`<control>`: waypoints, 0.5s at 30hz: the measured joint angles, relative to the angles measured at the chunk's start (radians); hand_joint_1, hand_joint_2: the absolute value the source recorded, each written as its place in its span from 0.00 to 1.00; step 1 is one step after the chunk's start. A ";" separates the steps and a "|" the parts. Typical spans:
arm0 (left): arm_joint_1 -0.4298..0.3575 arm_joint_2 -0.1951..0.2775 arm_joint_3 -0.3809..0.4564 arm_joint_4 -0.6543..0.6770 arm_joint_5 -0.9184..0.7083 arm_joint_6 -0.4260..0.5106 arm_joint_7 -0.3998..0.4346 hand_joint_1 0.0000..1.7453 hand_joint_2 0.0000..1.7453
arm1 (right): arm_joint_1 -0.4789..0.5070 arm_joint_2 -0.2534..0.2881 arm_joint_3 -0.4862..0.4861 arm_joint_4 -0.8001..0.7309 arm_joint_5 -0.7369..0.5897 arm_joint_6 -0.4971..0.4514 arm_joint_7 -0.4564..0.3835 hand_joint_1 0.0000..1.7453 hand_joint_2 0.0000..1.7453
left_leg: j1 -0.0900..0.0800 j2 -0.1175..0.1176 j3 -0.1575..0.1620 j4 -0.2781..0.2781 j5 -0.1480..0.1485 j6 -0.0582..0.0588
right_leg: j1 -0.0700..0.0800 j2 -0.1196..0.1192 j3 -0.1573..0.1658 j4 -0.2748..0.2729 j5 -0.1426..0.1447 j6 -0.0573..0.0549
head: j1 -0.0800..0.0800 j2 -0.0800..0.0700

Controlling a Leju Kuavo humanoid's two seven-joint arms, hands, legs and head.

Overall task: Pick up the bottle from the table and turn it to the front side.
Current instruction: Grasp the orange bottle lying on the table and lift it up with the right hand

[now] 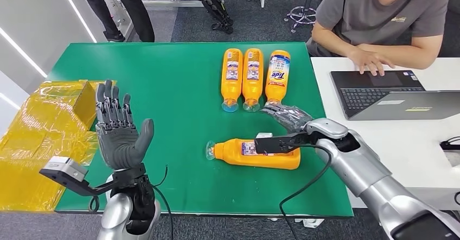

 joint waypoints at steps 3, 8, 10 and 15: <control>-0.008 0.000 0.000 0.008 0.005 -0.002 0.000 0.00 1.00 | -0.044 -0.004 0.029 0.034 -0.027 0.046 -0.017 0.00 1.00 | 0.000 0.001 0.000 0.000 0.000 0.000 | 0.000 0.001 0.000 0.000 0.000 0.000 | 0.000 0.000; -0.014 0.000 0.001 0.011 0.010 -0.001 0.000 0.00 1.00 | -0.113 -0.005 0.085 0.089 -0.064 0.071 -0.029 0.00 1.00 | 0.000 0.000 0.000 0.000 0.000 0.000 | 0.000 0.000 0.000 0.000 0.000 0.000 | 0.000 0.000; -0.015 0.000 0.003 0.011 0.012 -0.001 0.000 0.00 1.00 | -0.131 -0.005 0.102 0.104 -0.075 0.075 -0.032 0.00 1.00 | 0.000 0.000 -0.001 0.000 0.000 0.000 | 0.000 0.000 0.000 0.000 0.000 0.000 | 0.000 0.000; -0.018 -0.001 0.008 0.013 0.011 -0.017 0.000 0.00 1.00 | -0.151 -0.001 0.144 0.142 -0.109 0.031 -0.033 0.00 1.00 | 0.000 0.000 -0.001 0.000 0.000 0.000 | 0.000 0.000 0.000 0.000 0.000 0.000 | 0.000 0.000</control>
